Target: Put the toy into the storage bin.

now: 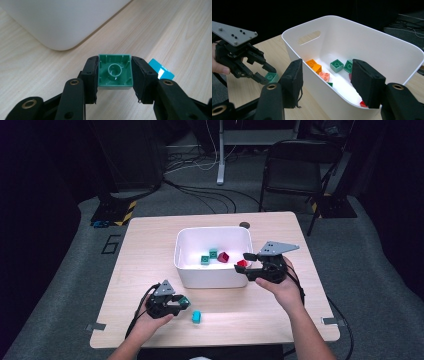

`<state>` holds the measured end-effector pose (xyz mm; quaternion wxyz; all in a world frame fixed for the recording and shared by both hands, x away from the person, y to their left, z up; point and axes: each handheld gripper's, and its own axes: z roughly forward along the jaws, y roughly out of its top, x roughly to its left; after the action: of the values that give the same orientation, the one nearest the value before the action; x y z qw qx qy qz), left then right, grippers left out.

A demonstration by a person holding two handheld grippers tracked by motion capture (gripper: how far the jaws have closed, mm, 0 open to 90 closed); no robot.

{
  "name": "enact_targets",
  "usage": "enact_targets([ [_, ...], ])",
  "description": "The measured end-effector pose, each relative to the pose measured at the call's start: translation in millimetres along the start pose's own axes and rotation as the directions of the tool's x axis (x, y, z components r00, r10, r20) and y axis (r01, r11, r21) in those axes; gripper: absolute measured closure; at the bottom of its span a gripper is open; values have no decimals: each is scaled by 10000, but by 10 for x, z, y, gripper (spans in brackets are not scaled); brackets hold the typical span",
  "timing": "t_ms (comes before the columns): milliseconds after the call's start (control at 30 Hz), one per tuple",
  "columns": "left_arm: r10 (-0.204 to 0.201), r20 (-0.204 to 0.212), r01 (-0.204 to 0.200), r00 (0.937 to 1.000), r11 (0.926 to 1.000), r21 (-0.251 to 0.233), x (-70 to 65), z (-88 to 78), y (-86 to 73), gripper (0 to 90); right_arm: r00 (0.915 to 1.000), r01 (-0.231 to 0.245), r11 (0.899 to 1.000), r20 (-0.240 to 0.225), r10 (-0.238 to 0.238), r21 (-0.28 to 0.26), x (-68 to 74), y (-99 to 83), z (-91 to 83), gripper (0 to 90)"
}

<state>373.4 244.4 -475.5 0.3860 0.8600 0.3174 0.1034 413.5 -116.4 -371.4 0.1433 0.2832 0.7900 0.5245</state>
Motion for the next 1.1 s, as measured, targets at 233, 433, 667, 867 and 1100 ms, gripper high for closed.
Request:
enact_targets([
  [233,49,39,-48,10000,9999,-113,12,-129,205,588,10000,-33,10000,37,33,-21,-13,-2,-9,423],
  [433,-63,331,70,9994,9997,-225,20,-213,395,588,10000,-50,10000,51,50,-42,-20,-2,-18,423],
  [667,172,348,-161,9992,9994,-312,27,-285,637,588,10000,-79,10000,60,79,-27,-26,-3,-22,423],
  [867,255,407,-234,9988,9984,-510,28,-331,838,588,9999,-75,10000,67,76,-38,-37,-7,-23,422],
  [1100,451,460,-417,9979,9965,-718,60,-363,1072,588,9999,-113,9999,69,113,-67,-41,-6,-32,422],
])
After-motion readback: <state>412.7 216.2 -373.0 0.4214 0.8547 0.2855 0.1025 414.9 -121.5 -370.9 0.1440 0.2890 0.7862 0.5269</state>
